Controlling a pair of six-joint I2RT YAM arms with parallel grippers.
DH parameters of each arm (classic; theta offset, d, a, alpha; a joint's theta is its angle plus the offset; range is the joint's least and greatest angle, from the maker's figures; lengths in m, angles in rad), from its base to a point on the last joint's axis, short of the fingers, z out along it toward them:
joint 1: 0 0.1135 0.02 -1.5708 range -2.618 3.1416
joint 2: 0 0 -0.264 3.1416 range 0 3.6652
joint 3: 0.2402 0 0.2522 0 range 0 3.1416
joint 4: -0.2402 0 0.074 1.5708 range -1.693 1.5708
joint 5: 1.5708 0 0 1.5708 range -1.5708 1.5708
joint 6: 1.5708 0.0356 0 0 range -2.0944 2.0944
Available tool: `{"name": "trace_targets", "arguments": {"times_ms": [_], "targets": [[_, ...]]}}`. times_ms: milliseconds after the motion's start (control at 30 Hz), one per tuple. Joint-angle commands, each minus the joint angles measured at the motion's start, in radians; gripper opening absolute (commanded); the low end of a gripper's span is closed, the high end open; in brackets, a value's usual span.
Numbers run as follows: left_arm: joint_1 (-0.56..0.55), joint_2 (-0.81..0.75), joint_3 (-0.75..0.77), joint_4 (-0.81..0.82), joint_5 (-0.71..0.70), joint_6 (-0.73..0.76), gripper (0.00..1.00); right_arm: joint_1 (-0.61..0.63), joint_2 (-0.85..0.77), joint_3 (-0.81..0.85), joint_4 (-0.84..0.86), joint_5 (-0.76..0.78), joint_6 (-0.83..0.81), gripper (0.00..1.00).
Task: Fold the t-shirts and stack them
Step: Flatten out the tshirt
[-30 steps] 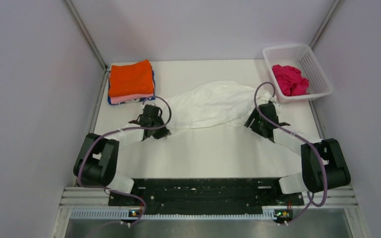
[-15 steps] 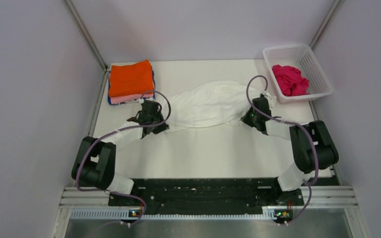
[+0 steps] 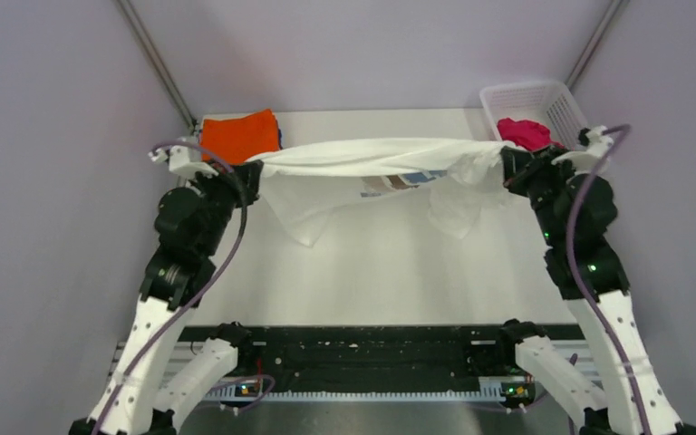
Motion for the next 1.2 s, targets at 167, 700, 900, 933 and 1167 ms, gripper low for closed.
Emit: {"name": "trace_targets", "arguments": {"times_ms": [167, 700, 900, 933, 1167], "targets": [[0.002, -0.288, 0.242, -0.051, 0.059, 0.093, 0.00, 0.000, -0.160, 0.384, -0.167, -0.231, -0.111, 0.00], [0.002, -0.260, 0.305, -0.076, 0.034, 0.074, 0.00, 0.000, -0.116, 0.521, -0.242, -0.194, -0.155, 0.00], [0.002, -0.059, 0.195, -0.095, -0.280, 0.101, 0.00, 0.000, -0.007, 0.264, -0.089, -0.006, -0.136, 0.00], [0.002, -0.006, 0.166, -0.081, -0.349, 0.099, 0.00, -0.001, 0.020, 0.197, -0.034, 0.016, -0.125, 0.00], [0.074, 0.517, 0.164, 0.008, -0.464, 0.043, 0.00, -0.006, 0.387, 0.006, 0.276, 0.053, -0.081, 0.00]]}}
